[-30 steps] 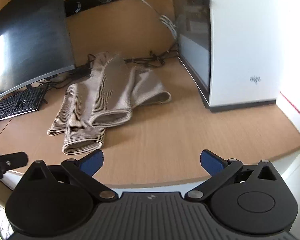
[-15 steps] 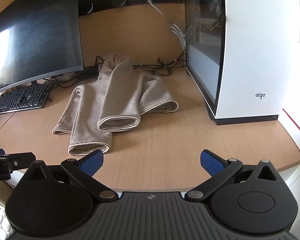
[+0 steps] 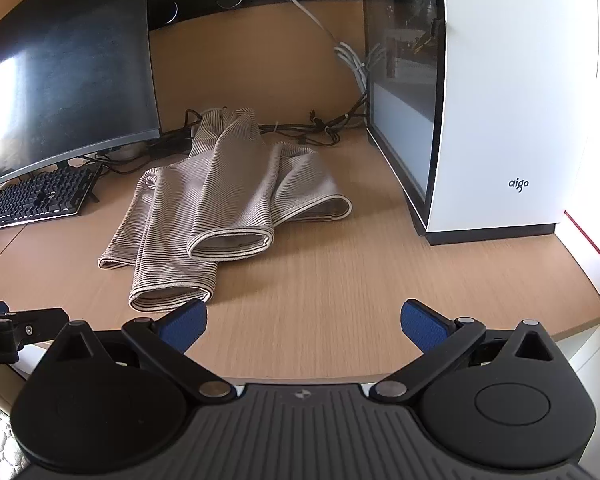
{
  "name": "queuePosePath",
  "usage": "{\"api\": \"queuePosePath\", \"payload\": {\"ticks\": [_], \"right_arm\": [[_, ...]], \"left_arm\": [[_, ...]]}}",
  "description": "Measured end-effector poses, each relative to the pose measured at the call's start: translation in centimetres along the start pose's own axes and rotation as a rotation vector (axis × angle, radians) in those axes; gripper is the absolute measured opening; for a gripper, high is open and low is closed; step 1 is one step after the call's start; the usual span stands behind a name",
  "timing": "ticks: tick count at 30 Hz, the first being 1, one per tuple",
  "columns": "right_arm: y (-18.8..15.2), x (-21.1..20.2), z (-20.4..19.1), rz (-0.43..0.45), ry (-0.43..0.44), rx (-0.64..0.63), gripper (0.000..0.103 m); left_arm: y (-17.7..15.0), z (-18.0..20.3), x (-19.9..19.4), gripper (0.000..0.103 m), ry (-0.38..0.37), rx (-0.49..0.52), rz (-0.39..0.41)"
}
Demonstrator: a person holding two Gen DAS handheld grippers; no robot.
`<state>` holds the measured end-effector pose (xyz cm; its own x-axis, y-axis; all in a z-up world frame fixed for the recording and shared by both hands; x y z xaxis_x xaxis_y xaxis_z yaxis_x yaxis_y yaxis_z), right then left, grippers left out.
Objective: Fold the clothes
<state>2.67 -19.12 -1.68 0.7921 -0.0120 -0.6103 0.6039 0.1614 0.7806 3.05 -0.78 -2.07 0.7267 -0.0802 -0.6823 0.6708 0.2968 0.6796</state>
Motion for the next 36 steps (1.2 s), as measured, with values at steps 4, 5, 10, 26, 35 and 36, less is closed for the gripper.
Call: {"api": "queuePosePath", "payload": {"ticks": [4,5,10,26,35,36], "right_arm": [[0.7,0.6,-0.4,-0.001,0.002,0.008,0.103],[0.9,0.7,-0.4,-0.001,0.003,0.01,0.103],[0.1,0.7,-0.2,0.004,0.01,0.02,0.103],[0.3,0.6,-0.3,-0.014,0.009,0.031,0.103],[0.2,0.6,-0.3,-0.02,0.01,0.034,0.103],[0.3,0.6,-0.2,-0.021,0.011,0.035,0.103]], "left_arm": [[0.0,0.0,0.0,0.103,-0.001,0.002,0.0],[0.0,0.1,0.0,0.103,-0.001,0.003,0.001],[-0.1,0.0,0.1,0.103,-0.001,0.003,-0.002],[-0.1,0.0,0.1,0.103,-0.007,0.001,-0.004],[-0.2,0.0,0.0,0.103,-0.023,0.007,-0.009],[-0.2,0.0,-0.1,0.103,-0.023,0.007,-0.009]]}}
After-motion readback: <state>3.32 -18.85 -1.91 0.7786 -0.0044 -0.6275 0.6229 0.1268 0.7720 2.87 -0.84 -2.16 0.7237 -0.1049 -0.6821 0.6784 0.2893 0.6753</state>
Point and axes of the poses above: each gripper's, at about its wrist camera, not at the fingertips, and x roughly the way its jaws point, z to its right, y to its top, the point moved 3 cm from there along x, roughly the way its jaws point, and after that the axes turned 15 degrees about -x, right-handed, at the moved point
